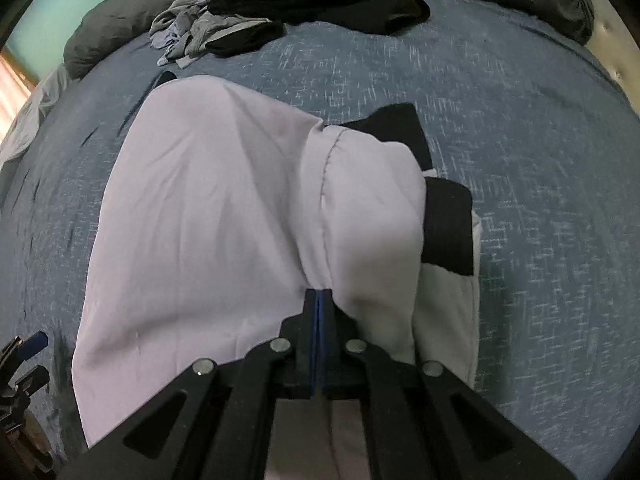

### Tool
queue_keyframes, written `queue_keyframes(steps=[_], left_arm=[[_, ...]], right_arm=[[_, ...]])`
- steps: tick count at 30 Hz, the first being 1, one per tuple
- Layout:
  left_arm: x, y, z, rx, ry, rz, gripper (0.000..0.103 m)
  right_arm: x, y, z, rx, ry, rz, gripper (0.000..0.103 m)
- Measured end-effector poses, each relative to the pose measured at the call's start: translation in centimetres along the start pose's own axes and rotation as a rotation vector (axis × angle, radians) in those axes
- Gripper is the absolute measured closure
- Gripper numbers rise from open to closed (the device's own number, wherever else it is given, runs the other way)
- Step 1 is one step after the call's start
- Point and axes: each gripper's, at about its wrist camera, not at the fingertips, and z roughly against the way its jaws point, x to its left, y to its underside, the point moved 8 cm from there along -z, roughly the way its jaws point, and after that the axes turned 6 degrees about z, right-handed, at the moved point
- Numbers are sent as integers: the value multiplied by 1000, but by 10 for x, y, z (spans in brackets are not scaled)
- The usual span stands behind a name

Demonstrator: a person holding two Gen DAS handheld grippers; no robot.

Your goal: Fold clothes

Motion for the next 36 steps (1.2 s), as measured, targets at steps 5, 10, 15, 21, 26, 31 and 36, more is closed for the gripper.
queue_keyframes(steps=[5,10,15,21,26,31,36], left_arm=[[4,-3,2,0,9,19,44],[4,-4,7,-4,14,23,44],[5,-1,7,7,16,22,44],[7,4,14,-4,22,42,44],[-1,11,20,-3,28,33,44],[-13,21,29,3,43,21,44],[-20,28,45,-1,40,5,44]], right_arm=[[21,-26,34,-113,-42,2,103],[64,-44,13,-75,-53,85,103],[71,-39,-31,27,-17,108,103],[79,-31,27,-58,-46,112,103],[104,29,66,-80,-128,131,103],[111,69,40,-18,-129,95,103],[102,74,48,-47,-138,29,103]])
